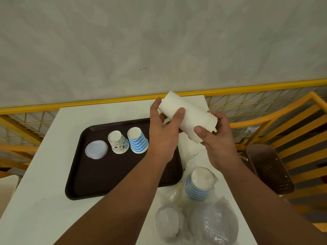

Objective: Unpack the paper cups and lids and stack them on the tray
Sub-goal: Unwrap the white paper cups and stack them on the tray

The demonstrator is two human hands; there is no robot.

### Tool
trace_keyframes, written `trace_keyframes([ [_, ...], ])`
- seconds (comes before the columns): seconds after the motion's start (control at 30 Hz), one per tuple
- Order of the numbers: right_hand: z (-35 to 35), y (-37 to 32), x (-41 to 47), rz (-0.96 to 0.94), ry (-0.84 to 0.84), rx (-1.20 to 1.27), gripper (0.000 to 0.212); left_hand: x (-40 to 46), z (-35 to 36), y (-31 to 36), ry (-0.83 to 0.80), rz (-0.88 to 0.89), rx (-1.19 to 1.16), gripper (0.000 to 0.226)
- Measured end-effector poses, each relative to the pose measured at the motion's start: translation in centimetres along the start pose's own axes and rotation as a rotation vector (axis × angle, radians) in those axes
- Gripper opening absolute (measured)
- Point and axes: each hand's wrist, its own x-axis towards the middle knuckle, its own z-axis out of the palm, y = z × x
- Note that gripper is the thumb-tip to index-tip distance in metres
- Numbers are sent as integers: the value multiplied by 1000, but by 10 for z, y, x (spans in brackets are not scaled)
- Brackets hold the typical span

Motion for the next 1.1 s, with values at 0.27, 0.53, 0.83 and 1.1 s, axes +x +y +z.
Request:
trace_keyframes([
  [0.27,-3,-7,0,-120,45,-64,72,26,-3,38,177,85,-82,47],
  [0.53,-15,1,2,-48,199,25,58,69,-36,60,115,577,637,51],
  [0.83,-20,8,-2,1,181,-6,61,73,-62,-25,-92,332,1024,62],
  [1.1,-10,-1,-3,-5,149,25,60,45,-40,3,163,552,673,48],
])
